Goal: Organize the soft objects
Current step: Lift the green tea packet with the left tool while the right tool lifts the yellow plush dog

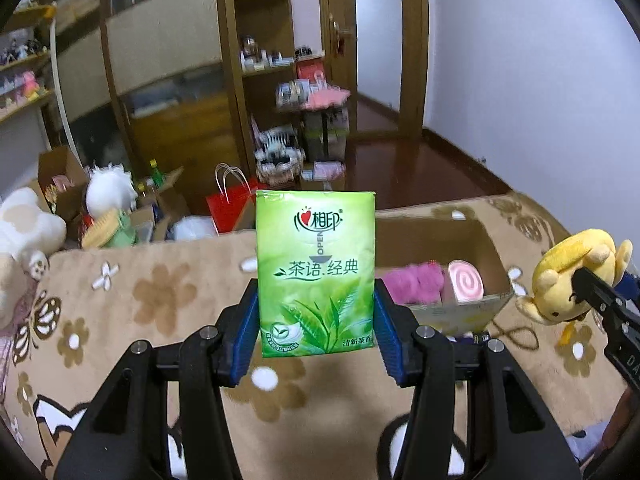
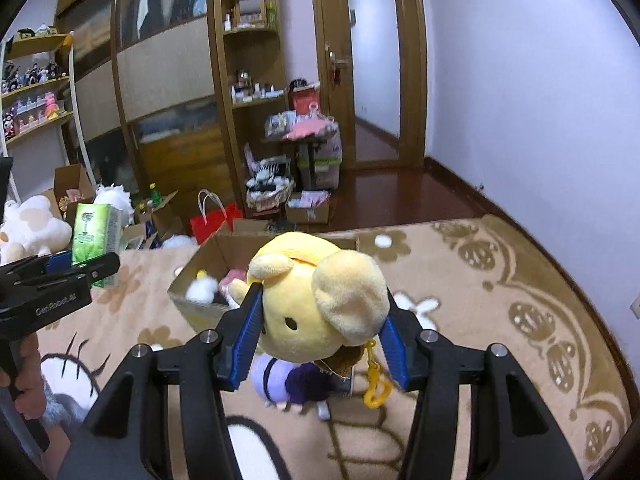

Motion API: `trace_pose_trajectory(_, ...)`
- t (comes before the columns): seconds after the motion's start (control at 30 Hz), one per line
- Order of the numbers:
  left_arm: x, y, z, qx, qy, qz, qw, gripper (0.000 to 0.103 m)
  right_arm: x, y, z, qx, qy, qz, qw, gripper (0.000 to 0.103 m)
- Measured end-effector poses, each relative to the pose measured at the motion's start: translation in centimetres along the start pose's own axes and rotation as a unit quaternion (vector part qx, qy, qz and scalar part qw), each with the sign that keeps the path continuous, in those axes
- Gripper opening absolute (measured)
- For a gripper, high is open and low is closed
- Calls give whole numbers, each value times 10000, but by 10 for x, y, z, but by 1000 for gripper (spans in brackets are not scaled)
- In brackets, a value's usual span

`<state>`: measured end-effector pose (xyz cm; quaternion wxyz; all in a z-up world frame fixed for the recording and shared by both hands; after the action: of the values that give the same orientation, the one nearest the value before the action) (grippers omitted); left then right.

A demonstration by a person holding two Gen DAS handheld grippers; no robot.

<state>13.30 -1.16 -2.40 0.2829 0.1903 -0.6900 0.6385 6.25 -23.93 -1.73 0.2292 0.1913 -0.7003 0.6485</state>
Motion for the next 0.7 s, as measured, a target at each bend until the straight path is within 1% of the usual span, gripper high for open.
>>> trace_pose_trajectory(0.1,3,-10,1,10,-17,215,9998,51,-1,-11,1,-25,11,110,9999,57)
trace_pose_trajectory(0.5,-8,-41,22,-206,12,691,9974,51,-22,-39,0,73,16,385,9992,57)
trace_pose_trajectory(0.57,-12,-45,25,-220,8,725,9971,51,-24,-41,-1,120,29,424,9990,57)
trace_pose_trajectory(0.7,-25,-46,31,-242,10,670,9975,51,-32,-44,-2,175,41,436,9989,57)
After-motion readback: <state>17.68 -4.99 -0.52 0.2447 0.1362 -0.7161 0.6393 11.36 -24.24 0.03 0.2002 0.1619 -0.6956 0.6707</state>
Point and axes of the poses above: each gripper's, at about its wrist camera, not at the fingertips, and x roughly against the way its jaws point, z to its right, y to its underside, the point moved 8 cm from there along -x, roughly the way its jaws point, and after that the axes turned 2 degrees about x, right-handed, at the moved point
